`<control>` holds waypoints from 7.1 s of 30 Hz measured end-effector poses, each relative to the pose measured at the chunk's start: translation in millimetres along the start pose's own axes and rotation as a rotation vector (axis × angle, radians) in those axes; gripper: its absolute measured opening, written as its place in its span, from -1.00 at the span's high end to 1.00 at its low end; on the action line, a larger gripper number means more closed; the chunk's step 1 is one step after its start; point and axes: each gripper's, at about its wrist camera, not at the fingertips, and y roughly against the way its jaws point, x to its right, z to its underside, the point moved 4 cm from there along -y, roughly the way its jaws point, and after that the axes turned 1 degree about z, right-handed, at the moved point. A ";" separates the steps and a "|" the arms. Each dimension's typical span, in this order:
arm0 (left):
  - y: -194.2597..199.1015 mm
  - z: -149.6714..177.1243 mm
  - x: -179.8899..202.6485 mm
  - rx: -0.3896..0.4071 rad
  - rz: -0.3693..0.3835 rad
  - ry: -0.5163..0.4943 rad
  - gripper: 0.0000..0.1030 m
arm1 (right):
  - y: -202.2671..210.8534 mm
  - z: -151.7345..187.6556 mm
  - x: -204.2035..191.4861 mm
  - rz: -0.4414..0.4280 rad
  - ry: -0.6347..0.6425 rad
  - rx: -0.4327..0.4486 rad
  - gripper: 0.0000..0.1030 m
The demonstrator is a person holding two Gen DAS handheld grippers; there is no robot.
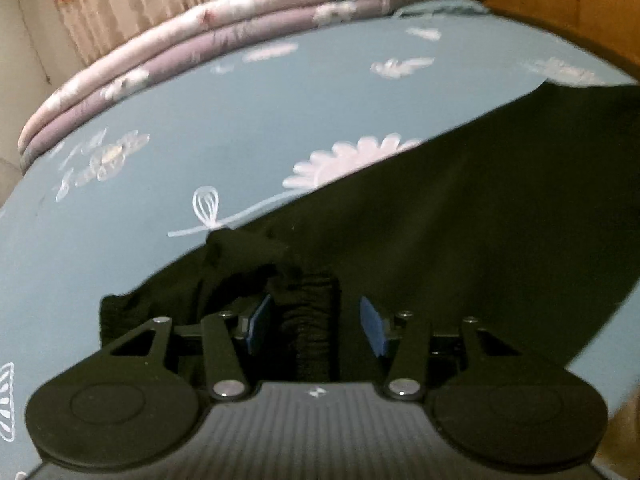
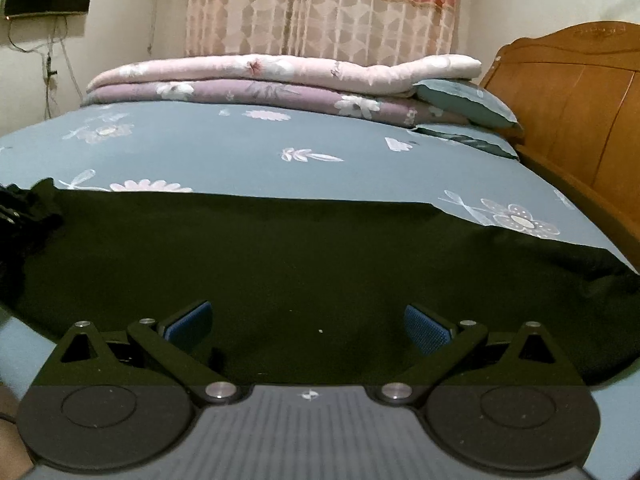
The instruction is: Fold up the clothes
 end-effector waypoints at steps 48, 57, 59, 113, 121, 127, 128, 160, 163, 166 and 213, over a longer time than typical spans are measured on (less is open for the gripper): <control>22.0 27.0 -149.2 -0.013 0.171 0.610 -0.27 | -65.1 -145.3 -62.3 -0.143 0.221 -0.018 -1.00; -2.9 18.6 -120.8 -0.059 0.022 0.333 0.75 | -65.8 -151.9 -79.8 -0.147 0.256 -0.013 -1.00; 2.1 17.5 -128.6 -0.032 0.025 0.382 0.80 | -65.7 -151.7 -80.9 -0.139 0.263 -0.017 -1.00; 23.5 11.6 -82.6 -0.133 0.208 0.389 -0.05 | -117.4 -93.9 -49.3 -0.281 0.078 -0.303 -1.00; -32.0 -41.0 -27.1 -0.068 0.352 0.210 -0.10 | -104.5 -76.2 -35.0 -0.216 0.057 -0.319 -1.00; -60.5 -45.4 -27.4 -0.033 0.327 0.194 -0.08 | -111.7 -47.7 -24.3 -0.168 0.010 -0.358 -1.00; -60.3 -45.4 -30.7 -0.032 0.318 0.202 -0.08 | -112.8 -46.4 -23.3 -0.169 -0.002 -0.344 -1.00; -35.3 -10.3 -48.7 -0.044 0.175 0.280 -0.42 | -172.5 -96.0 -59.2 -0.319 0.055 -0.307 -1.00; -36.0 -10.9 -46.2 -0.047 0.174 0.260 -0.46 | -183.4 -99.0 -62.2 -0.290 0.063 -0.285 -1.00; -34.9 -11.3 -45.1 -0.043 0.170 0.249 -0.47 | -185.4 -111.2 -58.7 -0.289 0.038 -0.286 -1.00; 24.1 -0.4 22.0 0.145 0.196 0.198 -0.52 | 1.5 -3.3 66.2 0.092 -0.129 0.037 -1.00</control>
